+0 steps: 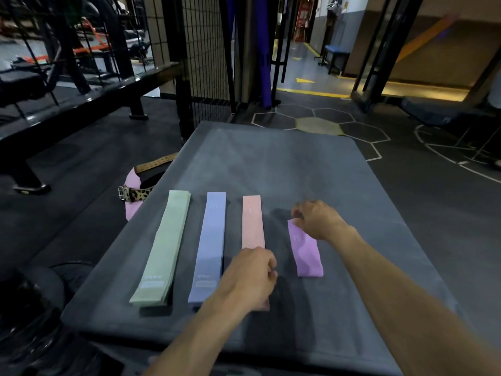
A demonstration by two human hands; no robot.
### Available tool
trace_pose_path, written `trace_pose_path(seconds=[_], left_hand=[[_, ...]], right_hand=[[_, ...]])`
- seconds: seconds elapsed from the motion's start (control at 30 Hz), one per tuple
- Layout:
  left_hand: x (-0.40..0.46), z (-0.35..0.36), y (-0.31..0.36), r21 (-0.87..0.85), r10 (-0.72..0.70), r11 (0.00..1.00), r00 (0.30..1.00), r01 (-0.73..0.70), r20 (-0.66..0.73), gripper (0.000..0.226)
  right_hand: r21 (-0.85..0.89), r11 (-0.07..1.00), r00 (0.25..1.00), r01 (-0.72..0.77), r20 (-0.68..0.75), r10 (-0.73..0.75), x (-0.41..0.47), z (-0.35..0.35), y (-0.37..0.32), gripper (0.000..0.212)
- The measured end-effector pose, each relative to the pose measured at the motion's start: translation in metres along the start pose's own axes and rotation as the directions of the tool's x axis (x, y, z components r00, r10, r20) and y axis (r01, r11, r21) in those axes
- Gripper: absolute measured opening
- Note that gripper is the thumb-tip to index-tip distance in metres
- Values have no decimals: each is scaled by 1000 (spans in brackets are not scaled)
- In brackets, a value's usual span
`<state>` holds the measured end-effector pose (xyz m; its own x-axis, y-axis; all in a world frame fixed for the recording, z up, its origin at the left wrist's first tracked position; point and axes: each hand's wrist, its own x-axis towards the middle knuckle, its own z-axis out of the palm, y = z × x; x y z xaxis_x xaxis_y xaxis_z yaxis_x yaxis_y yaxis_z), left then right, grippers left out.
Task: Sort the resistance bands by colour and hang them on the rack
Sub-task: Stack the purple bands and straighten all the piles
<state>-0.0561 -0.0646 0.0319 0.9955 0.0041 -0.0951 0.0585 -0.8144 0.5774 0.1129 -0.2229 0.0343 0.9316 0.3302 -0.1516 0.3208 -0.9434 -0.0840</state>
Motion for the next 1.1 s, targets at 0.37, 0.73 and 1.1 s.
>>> trace_pose_path(seconds=[0.37,0.73,1.1], left_hand=[[13,24,25,-1,102,995,993,-103,63,17],[19,38,26,-12,82,997,994,-82,71,15],[19,33,23,15,85,996,992,-87,96,13]], right_hand=[[93,993,985,-73,-150,87,1,2,15,15],[158,974,972,-164,-145,187,-8,8,13,26],[-182,955,967,-233,-146,208,-2,15,-19,36]])
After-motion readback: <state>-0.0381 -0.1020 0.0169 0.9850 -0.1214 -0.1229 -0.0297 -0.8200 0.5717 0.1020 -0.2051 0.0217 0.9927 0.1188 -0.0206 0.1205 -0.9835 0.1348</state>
